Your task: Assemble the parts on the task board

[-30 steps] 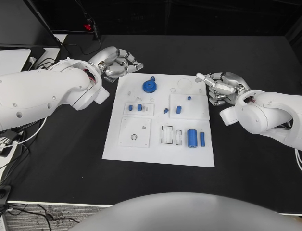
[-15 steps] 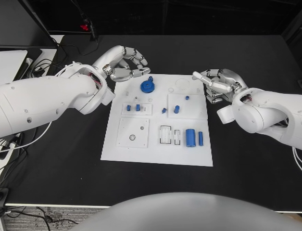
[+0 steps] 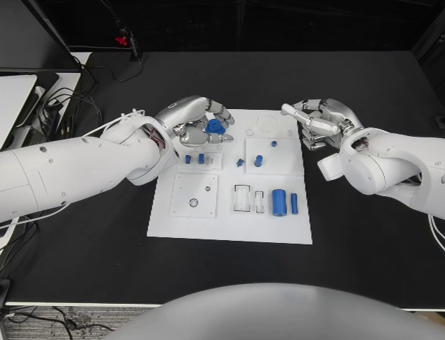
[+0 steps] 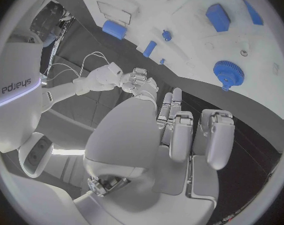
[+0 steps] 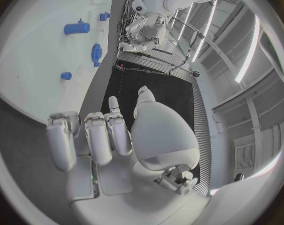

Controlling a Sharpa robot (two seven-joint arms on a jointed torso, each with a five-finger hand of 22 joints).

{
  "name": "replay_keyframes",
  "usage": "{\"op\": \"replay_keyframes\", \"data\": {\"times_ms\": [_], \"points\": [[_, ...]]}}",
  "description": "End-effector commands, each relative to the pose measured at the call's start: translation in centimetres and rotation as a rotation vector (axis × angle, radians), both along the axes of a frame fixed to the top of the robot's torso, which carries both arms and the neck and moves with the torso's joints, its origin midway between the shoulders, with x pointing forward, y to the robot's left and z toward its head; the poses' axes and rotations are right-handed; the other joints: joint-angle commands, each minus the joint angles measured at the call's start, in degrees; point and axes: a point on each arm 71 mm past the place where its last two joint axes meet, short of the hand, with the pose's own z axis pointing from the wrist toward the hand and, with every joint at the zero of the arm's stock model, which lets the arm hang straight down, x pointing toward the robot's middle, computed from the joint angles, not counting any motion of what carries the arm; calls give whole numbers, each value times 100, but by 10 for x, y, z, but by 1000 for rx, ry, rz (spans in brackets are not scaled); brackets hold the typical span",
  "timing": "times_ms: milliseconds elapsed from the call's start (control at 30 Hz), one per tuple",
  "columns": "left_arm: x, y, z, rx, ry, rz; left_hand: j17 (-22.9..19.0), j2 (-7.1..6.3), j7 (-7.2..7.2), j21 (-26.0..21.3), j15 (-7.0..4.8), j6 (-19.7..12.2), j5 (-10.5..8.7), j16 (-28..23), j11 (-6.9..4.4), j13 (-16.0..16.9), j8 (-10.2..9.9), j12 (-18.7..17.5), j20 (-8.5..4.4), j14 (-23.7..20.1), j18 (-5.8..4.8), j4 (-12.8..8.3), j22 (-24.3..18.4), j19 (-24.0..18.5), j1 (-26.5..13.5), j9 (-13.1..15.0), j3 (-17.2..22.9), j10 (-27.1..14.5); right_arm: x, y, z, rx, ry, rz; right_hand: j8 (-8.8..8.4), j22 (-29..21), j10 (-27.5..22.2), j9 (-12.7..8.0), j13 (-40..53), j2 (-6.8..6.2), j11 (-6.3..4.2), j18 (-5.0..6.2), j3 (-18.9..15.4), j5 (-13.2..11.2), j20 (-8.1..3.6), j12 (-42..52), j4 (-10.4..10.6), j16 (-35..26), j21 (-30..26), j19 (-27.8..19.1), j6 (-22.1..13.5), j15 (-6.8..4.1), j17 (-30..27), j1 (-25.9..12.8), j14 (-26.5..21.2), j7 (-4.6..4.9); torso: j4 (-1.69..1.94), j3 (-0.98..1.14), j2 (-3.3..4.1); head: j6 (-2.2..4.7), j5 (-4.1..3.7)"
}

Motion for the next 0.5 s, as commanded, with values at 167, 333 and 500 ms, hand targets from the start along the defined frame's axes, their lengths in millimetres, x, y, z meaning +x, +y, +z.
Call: {"op": "replay_keyframes", "data": {"times_ms": [167,333,500], "points": [[-1,-10,-6,145,-76,19,1510,18,-23,18,-35,312,-348,5,-1,-339,-233,-128,-19,601,-80,4,1506,618,112,-189,84,27,0,1,2,-1,-21,2,36,1510,607,-7,1508,32,19,-40,-21,31,22,15,-4,14,17,624,-19,23,1506,1,605,267,-2,-2,3,1,10],[-1,-13,-8,163,-64,40,1510,68,-55,-54,-55,495,-567,5,-20,-461,-314,-130,-36,601,-52,-5,1466,536,178,-262,138,35,0,1,2,-2,-19,2,36,1510,607,-7,1508,32,19,-40,-21,31,22,15,-4,14,17,624,-19,23,1506,1,605,267,-2,1,3,1,16],[0,-16,-11,193,-61,44,1510,49,-89,-116,-69,584,-725,5,-34,-564,-412,-143,-54,601,-29,-14,1433,473,333,-333,190,-15,0,1,2,-2,-18,3,36,1510,607,-7,1508,32,19,-40,-21,31,22,15,-4,14,17,624,-19,23,1506,1,605,267,0,-3,5,1,9]]}}
